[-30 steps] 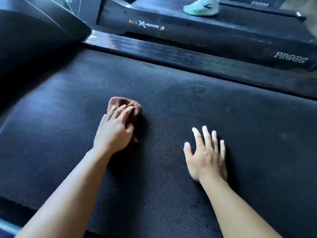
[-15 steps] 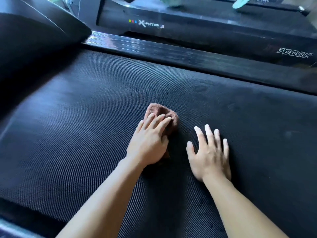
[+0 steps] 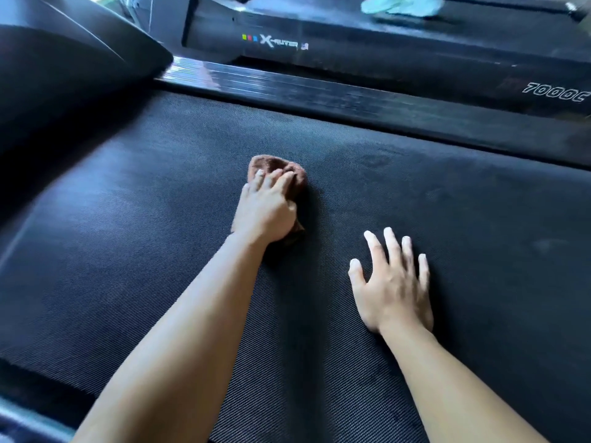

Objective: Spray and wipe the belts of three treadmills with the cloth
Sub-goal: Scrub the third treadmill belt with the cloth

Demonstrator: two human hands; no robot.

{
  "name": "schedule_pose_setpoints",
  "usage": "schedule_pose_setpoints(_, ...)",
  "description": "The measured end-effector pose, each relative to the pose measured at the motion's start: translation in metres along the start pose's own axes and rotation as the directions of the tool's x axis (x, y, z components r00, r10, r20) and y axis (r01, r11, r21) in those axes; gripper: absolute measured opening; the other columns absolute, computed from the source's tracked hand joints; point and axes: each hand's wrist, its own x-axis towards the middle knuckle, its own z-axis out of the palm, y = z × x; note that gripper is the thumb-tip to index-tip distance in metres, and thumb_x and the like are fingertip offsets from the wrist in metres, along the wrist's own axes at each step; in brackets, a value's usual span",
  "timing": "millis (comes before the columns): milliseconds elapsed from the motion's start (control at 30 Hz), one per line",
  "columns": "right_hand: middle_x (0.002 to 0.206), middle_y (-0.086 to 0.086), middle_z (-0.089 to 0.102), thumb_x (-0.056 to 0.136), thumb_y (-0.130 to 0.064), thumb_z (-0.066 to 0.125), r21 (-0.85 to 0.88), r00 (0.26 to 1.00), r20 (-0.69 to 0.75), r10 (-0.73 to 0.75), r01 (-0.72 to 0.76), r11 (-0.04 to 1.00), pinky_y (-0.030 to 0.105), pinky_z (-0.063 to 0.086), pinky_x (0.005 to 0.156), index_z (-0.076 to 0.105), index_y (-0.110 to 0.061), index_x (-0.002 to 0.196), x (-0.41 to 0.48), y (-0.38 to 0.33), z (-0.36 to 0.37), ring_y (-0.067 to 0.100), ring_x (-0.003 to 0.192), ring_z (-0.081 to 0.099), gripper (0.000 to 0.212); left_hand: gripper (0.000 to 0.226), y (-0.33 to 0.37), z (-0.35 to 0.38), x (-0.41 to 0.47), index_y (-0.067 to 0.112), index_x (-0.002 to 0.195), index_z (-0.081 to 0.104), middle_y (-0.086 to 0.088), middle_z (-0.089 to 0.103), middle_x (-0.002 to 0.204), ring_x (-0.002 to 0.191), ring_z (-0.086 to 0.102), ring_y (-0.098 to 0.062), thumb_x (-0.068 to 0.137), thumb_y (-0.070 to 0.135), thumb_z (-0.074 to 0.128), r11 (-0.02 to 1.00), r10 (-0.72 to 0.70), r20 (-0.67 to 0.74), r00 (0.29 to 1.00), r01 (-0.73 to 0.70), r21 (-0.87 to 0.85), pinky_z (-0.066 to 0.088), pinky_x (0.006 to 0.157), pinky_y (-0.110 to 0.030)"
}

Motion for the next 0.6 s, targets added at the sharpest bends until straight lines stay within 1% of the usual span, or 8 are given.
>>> schedule_pose_setpoints(67, 0.166, -0.003, 0.010, 0.095, -0.056, 0.028, 0.001, 1.000, 0.005, 0.002, -0.002, 1.000, 0.048, 0.001, 0.122, 0.020, -0.037, 0.154, 0.000, 0.001, 0.000, 0.023, 0.152, 0.003, 0.063, 0.065, 0.017, 0.008, -0.012, 0.032, 0.154, 0.029, 0.005, 0.026, 0.163, 0.153, 0.013, -0.024, 0.092, 0.033, 0.047, 0.996, 0.092, 0.006, 0.996, -0.092, 0.002, 0.015, 0.123, -0.043)
schedule_pose_setpoints(167, 0.166, -0.004, 0.009, 0.095, -0.055, 0.031, 0.002, 1.000, 0.011, 0.005, -0.005, 1.000, 0.048, 0.000, 0.122, 0.020, -0.037, 0.154, 0.000, 0.001, 0.000, 0.022, 0.152, 0.002, 0.062, 0.064, 0.028, 0.013, -0.058, 0.035, 0.153, 0.030, 0.010, 0.026, 0.162, 0.153, 0.012, -0.020, 0.092, 0.034, 0.047, 0.985, 0.170, 0.021, 0.985, -0.169, -0.045, 0.013, 0.124, -0.042)
schedule_pose_setpoints(267, 0.165, -0.004, 0.009, 0.095, -0.056, 0.029, 0.018, 1.000, 0.009, 0.005, -0.005, 1.000, 0.048, 0.000, 0.122, 0.021, -0.038, 0.154, 0.002, 0.001, 0.001, 0.022, 0.152, 0.003, 0.062, 0.065, 0.013, 0.008, -0.115, 0.039, 0.153, 0.029, 0.016, 0.025, 0.162, 0.153, 0.010, -0.014, 0.089, 0.043, 0.034, 0.979, 0.199, 0.037, 0.979, -0.197, -0.050, 0.012, 0.125, -0.041)
schedule_pose_setpoints(333, 0.165, -0.004, 0.010, 0.092, -0.059, 0.020, 0.016, 1.000, -0.004, 0.002, -0.002, 1.000, 0.049, 0.001, 0.122, 0.021, -0.038, 0.153, 0.002, 0.001, 0.001, 0.023, 0.152, 0.004, 0.065, 0.068, -0.011, 0.003, -0.142, 0.040, 0.153, 0.028, 0.016, 0.025, 0.162, 0.153, 0.011, -0.013, 0.086, 0.050, 0.027, 0.987, 0.155, 0.040, 0.987, -0.153, -0.045, 0.013, 0.125, -0.042)
schedule_pose_setpoints(433, 0.165, -0.003, 0.010, 0.089, -0.061, 0.014, 0.018, 1.000, 0.004, 0.000, 0.000, 1.000, 0.049, 0.001, 0.122, 0.021, -0.037, 0.154, 0.001, 0.001, 0.002, 0.023, 0.152, 0.004, 0.069, 0.069, -0.047, -0.007, -0.148, 0.036, 0.153, 0.033, 0.009, 0.030, 0.161, 0.153, 0.015, -0.016, 0.085, 0.049, 0.031, 0.998, 0.037, 0.006, 0.999, -0.037, -0.050, 0.015, 0.124, -0.044)
schedule_pose_setpoints(533, 0.165, -0.003, 0.009, 0.094, -0.058, 0.023, 0.022, 1.000, 0.008, 0.002, -0.002, 1.000, 0.049, 0.000, 0.122, 0.021, -0.036, 0.154, 0.001, 0.000, 0.000, 0.024, 0.152, 0.004, 0.064, 0.063, -0.056, -0.013, -0.121, 0.031, 0.153, 0.035, 0.004, 0.030, 0.162, 0.153, 0.016, -0.021, 0.091, 0.038, 0.044, 0.993, -0.103, -0.052, 0.993, 0.100, -0.056, 0.012, 0.125, -0.040)
schedule_pose_setpoints(600, 0.166, -0.003, 0.008, 0.096, -0.056, 0.028, 0.026, 1.000, 0.018, 0.005, -0.006, 1.000, 0.048, -0.001, 0.122, 0.020, -0.036, 0.155, 0.001, 0.000, -0.001, 0.024, 0.152, 0.003, 0.063, 0.062, -0.046, -0.011, -0.095, 0.029, 0.154, 0.032, 0.003, 0.027, 0.163, 0.153, 0.013, -0.023, 0.094, 0.034, 0.047, 0.990, -0.142, -0.067, 0.988, 0.141, -0.030, 0.008, 0.125, -0.036)
